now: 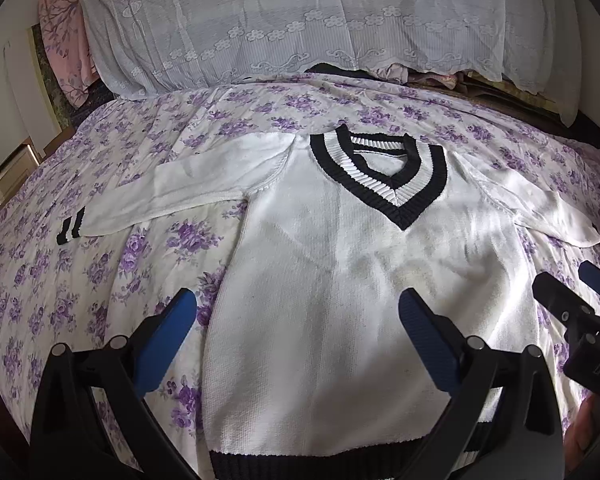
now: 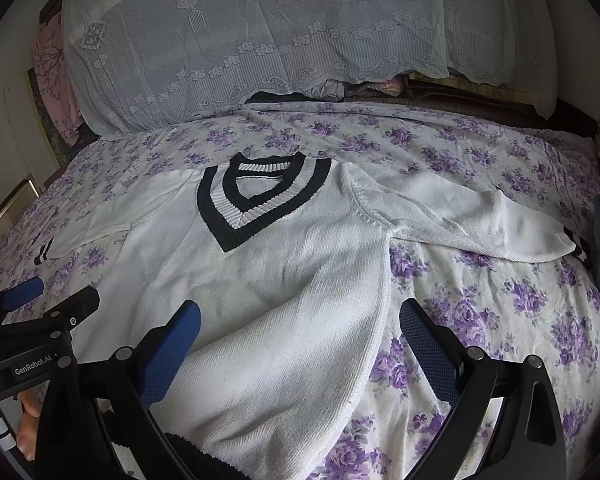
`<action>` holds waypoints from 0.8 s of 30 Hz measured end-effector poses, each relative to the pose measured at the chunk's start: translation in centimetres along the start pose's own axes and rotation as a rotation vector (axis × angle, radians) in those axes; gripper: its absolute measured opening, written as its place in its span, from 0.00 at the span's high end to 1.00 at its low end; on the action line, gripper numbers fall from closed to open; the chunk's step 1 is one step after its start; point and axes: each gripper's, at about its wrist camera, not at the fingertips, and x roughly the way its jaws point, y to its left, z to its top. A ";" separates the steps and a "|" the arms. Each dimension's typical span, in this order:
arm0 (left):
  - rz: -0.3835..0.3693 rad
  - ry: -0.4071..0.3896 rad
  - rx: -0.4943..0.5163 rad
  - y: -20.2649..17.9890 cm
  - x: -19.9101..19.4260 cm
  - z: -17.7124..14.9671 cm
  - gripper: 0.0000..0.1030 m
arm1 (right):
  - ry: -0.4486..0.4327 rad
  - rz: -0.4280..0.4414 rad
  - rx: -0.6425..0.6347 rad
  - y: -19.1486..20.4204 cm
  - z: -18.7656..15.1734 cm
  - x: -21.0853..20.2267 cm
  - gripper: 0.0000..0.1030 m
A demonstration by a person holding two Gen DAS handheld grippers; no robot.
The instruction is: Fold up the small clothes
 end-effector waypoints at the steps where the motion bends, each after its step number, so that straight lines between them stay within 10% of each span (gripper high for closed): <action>1: 0.000 0.000 0.000 0.0 0.0 0.0 0.04 | -0.001 -0.001 0.000 0.0 0.0 0.0 0.03; 24: 0.002 0.005 -0.003 0.3 0.0 -0.1 0.04 | 0.007 0.001 0.004 -0.1 -0.4 0.0 0.03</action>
